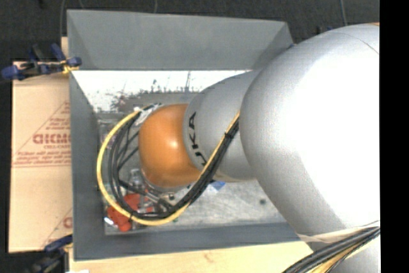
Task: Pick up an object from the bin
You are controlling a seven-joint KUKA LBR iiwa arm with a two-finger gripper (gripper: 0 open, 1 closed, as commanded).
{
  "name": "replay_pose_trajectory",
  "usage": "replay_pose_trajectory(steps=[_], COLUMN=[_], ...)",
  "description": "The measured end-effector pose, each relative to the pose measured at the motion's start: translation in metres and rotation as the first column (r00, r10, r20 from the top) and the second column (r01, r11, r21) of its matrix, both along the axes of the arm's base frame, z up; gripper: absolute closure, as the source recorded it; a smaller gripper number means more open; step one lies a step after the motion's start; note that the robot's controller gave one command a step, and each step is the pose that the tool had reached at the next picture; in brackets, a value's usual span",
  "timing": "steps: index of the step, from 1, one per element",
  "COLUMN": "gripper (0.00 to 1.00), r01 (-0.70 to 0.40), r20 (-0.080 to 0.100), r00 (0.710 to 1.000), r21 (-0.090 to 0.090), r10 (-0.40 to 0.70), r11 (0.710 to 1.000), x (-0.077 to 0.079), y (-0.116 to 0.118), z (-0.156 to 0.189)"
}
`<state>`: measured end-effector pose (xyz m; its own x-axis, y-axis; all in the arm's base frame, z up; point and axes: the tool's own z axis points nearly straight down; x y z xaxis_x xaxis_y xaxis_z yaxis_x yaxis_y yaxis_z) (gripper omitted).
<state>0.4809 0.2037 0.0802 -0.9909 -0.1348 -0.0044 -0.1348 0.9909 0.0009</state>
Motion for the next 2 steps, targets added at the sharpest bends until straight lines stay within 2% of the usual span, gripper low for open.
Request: replay_pose_trajectory(steps=[1, 2], gripper=[1.0, 1.0], r01=[0.009, 0.008], r20=[0.003, 0.001], r00=[1.0, 1.0], r21=[0.003, 0.001], r10=[-0.009, -0.008], r11=[1.0, 1.0], x=[0.002, 0.001], y=[0.0, -0.007], z=[0.108, 0.147])
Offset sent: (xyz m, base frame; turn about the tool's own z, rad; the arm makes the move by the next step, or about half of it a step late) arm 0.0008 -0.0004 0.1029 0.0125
